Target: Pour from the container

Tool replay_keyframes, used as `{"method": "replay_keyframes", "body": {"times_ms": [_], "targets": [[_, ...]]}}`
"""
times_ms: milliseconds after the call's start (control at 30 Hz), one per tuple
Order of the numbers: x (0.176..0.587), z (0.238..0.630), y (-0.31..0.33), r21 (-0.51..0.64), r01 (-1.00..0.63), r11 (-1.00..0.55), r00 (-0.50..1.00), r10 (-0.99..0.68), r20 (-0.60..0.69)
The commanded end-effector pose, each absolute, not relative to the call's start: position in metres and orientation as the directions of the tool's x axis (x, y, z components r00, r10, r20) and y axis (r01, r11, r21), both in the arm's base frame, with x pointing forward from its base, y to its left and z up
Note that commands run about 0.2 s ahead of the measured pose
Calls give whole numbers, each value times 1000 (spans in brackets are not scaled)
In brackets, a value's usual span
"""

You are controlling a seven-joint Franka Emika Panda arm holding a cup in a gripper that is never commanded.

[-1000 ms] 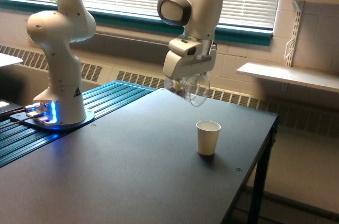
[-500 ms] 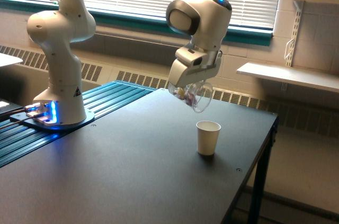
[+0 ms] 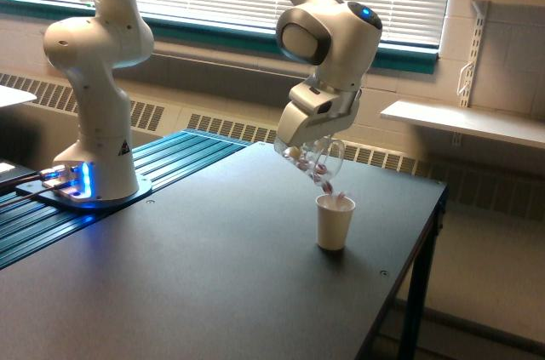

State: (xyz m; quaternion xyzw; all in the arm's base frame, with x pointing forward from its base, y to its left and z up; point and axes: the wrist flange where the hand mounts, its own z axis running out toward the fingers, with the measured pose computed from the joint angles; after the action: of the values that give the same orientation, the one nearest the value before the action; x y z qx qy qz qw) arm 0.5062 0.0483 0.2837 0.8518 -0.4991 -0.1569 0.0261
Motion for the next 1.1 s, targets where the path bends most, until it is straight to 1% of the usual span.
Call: {"method": "replay_keyframes", "body": {"times_ms": [33, 800, 1100], "targets": [[513, 289, 50, 195, -843, -501, 454, -858, -238], [502, 274, 58, 253, -829, -499, 421, -854, -305], [508, 277, 53, 248, -839, -484, 412, -864, -289]]}}
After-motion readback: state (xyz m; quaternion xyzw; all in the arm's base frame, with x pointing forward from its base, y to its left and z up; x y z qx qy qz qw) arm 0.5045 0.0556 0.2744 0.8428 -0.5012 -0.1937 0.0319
